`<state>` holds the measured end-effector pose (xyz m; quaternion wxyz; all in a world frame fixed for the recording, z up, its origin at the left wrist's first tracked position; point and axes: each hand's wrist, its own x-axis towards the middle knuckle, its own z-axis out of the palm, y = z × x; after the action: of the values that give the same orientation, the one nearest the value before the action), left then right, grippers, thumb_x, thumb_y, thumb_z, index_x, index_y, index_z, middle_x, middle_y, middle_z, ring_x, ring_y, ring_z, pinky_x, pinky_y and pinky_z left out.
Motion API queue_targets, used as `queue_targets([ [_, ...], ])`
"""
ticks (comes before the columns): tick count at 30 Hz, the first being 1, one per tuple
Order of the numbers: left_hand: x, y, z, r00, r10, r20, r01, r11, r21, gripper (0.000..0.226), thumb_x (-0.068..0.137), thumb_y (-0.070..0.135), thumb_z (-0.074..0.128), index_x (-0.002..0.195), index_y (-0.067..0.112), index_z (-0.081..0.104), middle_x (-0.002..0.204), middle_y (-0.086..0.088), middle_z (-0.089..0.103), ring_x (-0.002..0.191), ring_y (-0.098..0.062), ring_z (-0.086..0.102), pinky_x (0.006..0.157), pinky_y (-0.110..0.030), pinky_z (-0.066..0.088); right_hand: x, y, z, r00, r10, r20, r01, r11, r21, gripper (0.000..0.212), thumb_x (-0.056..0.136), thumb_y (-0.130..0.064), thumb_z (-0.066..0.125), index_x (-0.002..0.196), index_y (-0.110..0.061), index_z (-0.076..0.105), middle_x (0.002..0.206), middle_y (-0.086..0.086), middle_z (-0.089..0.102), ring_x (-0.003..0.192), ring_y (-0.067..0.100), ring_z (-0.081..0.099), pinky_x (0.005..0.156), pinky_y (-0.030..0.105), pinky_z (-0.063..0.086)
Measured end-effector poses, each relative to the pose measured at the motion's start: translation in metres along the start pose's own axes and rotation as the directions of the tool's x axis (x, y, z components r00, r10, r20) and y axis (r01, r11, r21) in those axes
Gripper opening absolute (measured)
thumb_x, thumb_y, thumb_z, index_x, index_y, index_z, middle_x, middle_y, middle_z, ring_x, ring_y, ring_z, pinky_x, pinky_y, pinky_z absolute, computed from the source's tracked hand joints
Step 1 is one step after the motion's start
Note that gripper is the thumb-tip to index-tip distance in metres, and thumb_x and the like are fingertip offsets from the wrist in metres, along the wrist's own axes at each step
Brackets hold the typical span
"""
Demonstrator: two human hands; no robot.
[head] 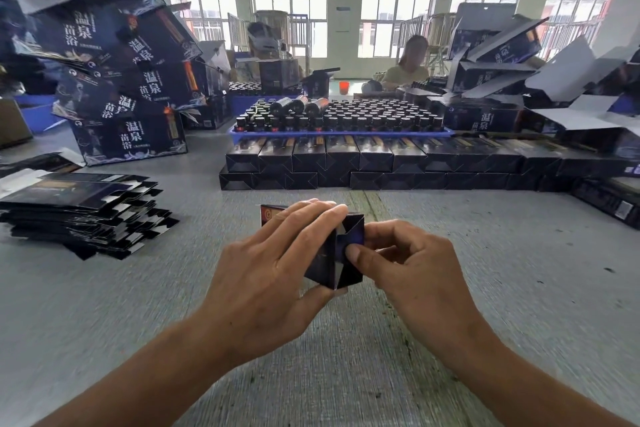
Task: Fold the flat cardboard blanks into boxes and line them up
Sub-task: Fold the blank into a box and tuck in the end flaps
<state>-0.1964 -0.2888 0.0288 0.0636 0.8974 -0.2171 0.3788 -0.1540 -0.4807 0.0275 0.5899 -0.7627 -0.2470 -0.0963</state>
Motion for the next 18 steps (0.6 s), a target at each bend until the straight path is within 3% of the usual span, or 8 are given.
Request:
queue_targets([
  [8, -0.0002, -0.0005, -0.0005, 1.0, 0.001, -0.01, -0.001, 1.0, -0.006, 0.083, 0.083, 0.057, 0.065, 0.149, 0.015, 0.036, 0.145, -0.001, 0.053, 0.134, -0.018, 0.049, 0.092, -0.028, 0.049, -0.0016, -0.0032, -0.0015, 1.0, -0.021, -0.01, 0.02, 0.998, -0.068, 0.019, 0.085, -0.027, 0.078, 0.091, -0.041, 0.067, 0.09, -0.032, 0.069, 0.081, -0.008, 0.067, 0.065, 0.003, 0.048],
  [13, 0.0002, -0.0022, -0.0022, 1.0, -0.019, -0.021, 0.019, 1.0, -0.002, 0.083, 0.084, 0.059, 0.059, 0.15, 0.015, 0.034, 0.145, -0.002, 0.053, 0.135, -0.016, 0.046, 0.098, -0.03, 0.046, 0.0005, -0.003, -0.0061, 0.999, 0.01, 0.053, -0.008, 1.0, -0.028, 0.021, 0.083, -0.04, 0.073, 0.103, -0.039, 0.068, 0.093, -0.026, 0.071, 0.083, -0.001, 0.07, 0.065, 0.013, 0.053],
  [18, -0.0003, -0.0027, 0.0026, 0.985, 0.161, 0.057, -0.163, 0.986, 0.024, 0.076, 0.092, 0.043, 0.058, 0.155, 0.014, 0.026, 0.157, -0.003, 0.04, 0.15, -0.021, 0.029, 0.115, -0.04, 0.038, -0.0011, -0.0009, -0.0037, 0.994, 0.031, 0.107, -0.029, 0.999, -0.021, 0.074, 0.067, -0.074, 0.067, 0.133, -0.043, 0.054, 0.11, -0.02, 0.068, 0.103, -0.004, 0.066, 0.08, 0.017, 0.058],
])
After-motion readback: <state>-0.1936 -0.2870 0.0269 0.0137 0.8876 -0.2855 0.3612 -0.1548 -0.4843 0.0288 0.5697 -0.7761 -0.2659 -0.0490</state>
